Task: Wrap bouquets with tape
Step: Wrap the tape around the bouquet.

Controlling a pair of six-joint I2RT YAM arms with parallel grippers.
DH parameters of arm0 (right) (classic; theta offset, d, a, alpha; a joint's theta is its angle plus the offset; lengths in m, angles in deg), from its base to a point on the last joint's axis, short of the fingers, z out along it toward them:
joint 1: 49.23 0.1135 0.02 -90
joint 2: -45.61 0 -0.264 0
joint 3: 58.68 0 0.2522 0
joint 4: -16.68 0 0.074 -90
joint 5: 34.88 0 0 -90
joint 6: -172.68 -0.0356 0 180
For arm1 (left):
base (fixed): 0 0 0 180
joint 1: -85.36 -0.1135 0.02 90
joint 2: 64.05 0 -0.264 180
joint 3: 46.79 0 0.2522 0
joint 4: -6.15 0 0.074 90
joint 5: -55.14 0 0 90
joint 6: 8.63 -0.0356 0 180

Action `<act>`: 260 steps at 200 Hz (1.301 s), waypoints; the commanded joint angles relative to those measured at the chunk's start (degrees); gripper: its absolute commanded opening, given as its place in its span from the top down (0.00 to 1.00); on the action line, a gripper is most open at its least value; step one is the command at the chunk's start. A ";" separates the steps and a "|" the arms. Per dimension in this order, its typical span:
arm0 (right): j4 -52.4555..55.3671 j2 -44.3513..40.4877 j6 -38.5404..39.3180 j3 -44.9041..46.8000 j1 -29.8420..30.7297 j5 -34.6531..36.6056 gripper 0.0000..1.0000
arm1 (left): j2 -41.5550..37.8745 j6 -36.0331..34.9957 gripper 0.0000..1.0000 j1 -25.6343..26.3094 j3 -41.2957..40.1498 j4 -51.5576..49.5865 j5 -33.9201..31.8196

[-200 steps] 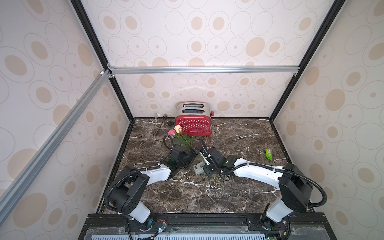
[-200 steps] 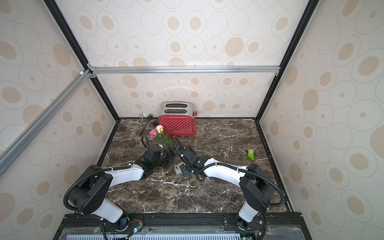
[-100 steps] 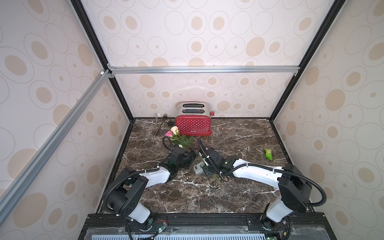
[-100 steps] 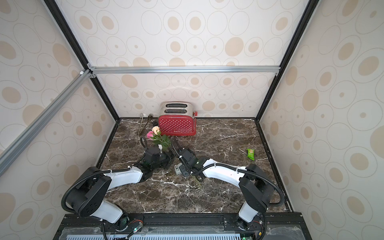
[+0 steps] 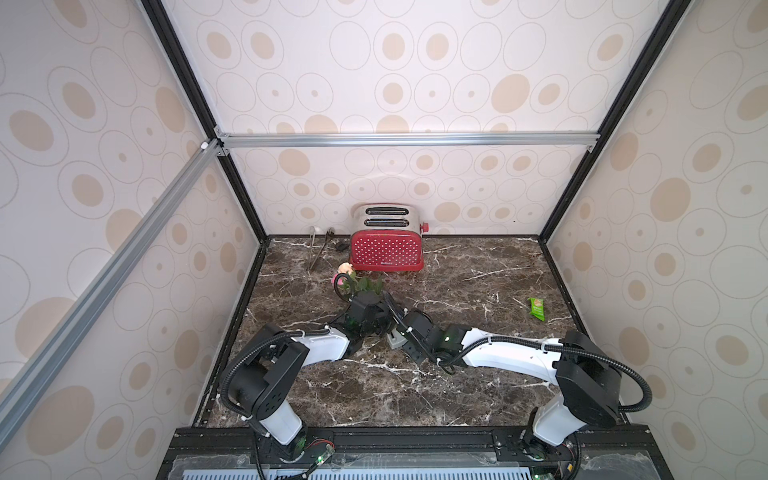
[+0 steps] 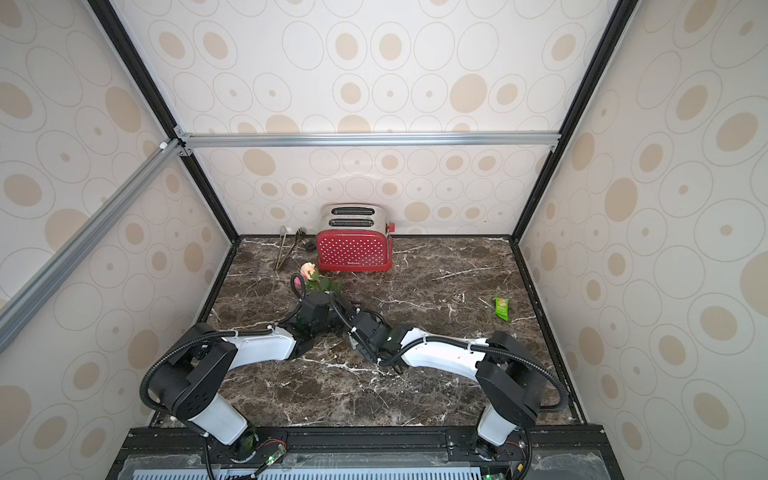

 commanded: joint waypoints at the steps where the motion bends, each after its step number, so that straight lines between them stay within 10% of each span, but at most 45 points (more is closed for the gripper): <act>1: -2.97 -0.88 0.49 0.02 0.29 0.96 1.00 | 0.49 1.85 0.74 1.60 1.46 2.50 2.34; 37: -3.46 -1.56 -0.49 0.13 0.14 -0.64 1.00 | 0.42 1.48 1.00 1.60 0.60 3.19 1.72; 52: -3.25 -2.42 -1.84 -0.13 -0.82 -4.11 0.72 | 0.67 0.63 1.00 1.53 0.18 4.46 1.24; 88: -8.81 -6.92 -10.77 4.23 -12.18 -36.86 0.48 | 1.77 -2.89 1.00 0.60 -2.31 14.08 0.66; 143: -23.97 0.26 -26.05 8.45 -23.97 -73.49 0.52 | 1.27 -12.26 1.00 -0.75 -3.01 17.94 0.09; 175: -27.75 1.05 -27.61 11.02 -25.10 -76.05 0.63 | 2.38 -11.94 1.00 -1.22 -4.28 20.27 0.90; 209: -23.76 0.99 -24.47 10.40 -25.19 -74.90 1.00 | 2.70 -11.75 1.00 -1.39 -4.20 20.65 1.02; 230: -16.99 -0.86 -18.84 8.91 -23.84 -68.00 1.00 | 2.45 -11.26 1.00 -1.47 -3.92 18.57 0.88; 251: -8.17 -2.93 -11.78 5.90 -19.72 -53.77 1.00 | 1.81 -9.81 0.55 -1.64 -3.19 13.04 0.98; 260: -5.42 -3.13 -9.81 4.73 -17.79 -47.36 1.00 | 1.38 -9.33 0.52 -1.65 -2.42 9.49 1.25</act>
